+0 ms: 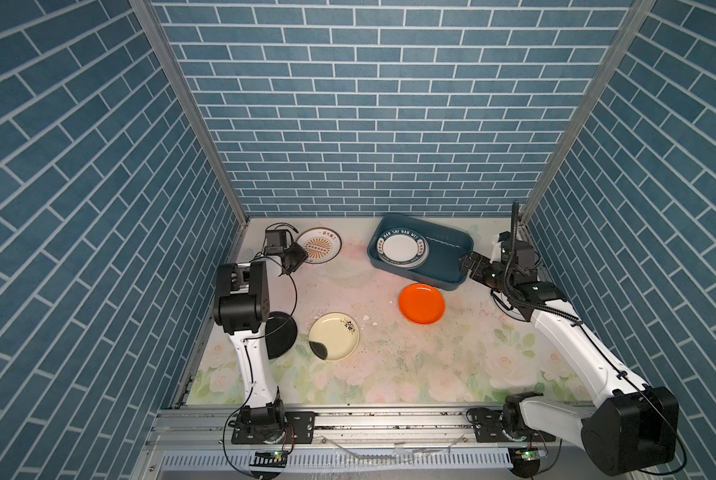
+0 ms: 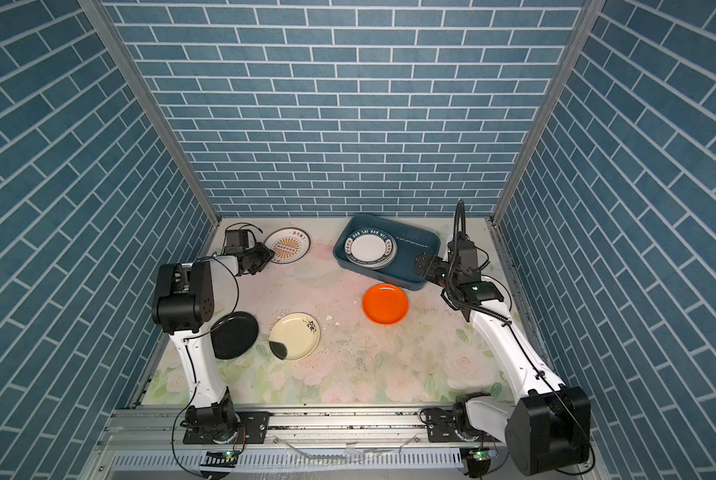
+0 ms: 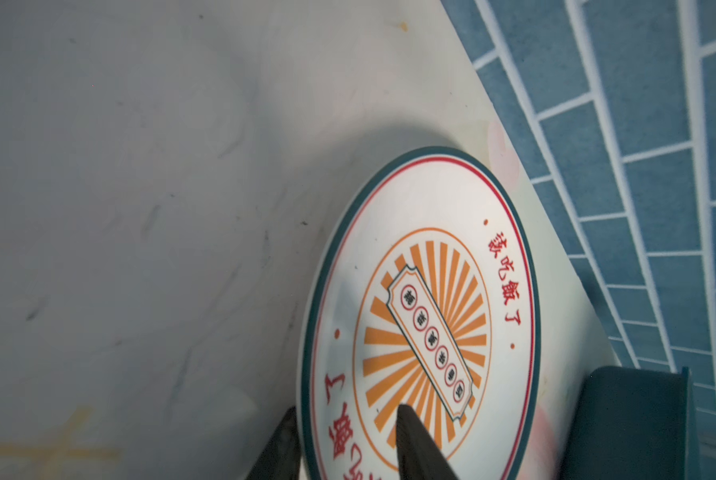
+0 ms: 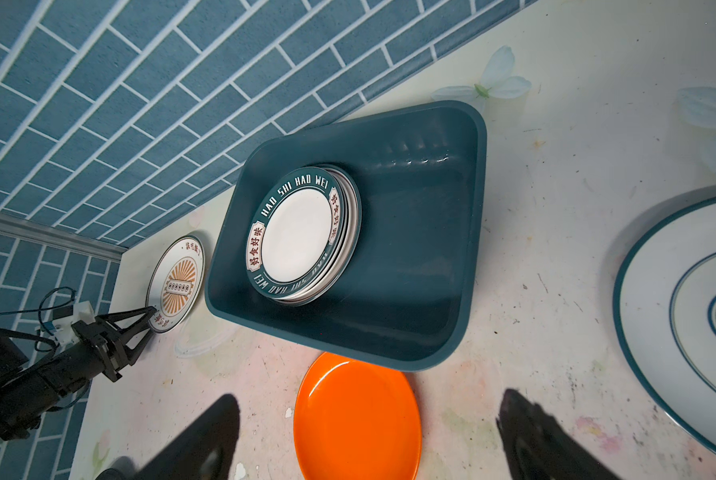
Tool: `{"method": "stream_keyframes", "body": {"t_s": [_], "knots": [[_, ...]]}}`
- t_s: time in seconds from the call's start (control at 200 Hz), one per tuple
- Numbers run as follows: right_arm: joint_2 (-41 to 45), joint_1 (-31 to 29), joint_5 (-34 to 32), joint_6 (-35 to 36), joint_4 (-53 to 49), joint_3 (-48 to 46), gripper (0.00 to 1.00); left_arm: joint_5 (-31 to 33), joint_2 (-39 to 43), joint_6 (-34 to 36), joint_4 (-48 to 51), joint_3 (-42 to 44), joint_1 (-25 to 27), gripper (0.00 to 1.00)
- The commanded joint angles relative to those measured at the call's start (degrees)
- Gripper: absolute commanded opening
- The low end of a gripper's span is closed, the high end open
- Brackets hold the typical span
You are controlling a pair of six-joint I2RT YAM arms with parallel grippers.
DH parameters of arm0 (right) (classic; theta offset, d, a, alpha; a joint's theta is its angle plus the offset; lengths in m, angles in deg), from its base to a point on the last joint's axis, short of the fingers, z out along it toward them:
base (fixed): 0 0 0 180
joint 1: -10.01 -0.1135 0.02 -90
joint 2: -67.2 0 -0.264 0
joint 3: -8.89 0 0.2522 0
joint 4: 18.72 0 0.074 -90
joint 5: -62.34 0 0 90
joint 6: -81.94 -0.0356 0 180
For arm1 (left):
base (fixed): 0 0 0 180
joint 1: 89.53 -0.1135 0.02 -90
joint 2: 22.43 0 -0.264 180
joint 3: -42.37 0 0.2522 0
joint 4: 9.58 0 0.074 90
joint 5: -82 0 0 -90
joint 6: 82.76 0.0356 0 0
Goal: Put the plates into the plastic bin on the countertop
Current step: 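Lower the left gripper onto the rim of the white orange-sunburst plate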
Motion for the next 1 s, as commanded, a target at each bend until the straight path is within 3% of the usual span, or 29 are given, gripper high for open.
{"method": "stream_keyframes", "body": {"t_s": [0.0, 0.19, 0.325, 0.59, 0.995], "knots": [[0.00, 0.34, 0.00, -1.45, -0.41, -0.93, 0.97, 0.75, -2.61, -0.48, 0.43, -0.45, -0.49, 0.26], [0.69, 0.43, -0.44, -1.43, -0.86, -1.32, 0.97, -1.01, -4.01, -1.84, -0.22, -0.84, -1.48, 0.19], [0.36, 0.42, 0.52, -1.91, -0.89, -1.16, 0.97, -2.58, -4.04, -3.82, -2.63, -0.21, -1.99, 0.00], [2.36, 0.45, 5.94, -7.93, 1.87, -4.35, 0.96, -5.80, 0.93, -4.76, -3.58, 1.65, -2.01, 0.00], [8.05, 0.44, 12.74, -12.68, 2.14, -9.27, 0.95, -7.01, 23.63, -7.38, -6.56, 18.51, -0.10, 0.00]]}}
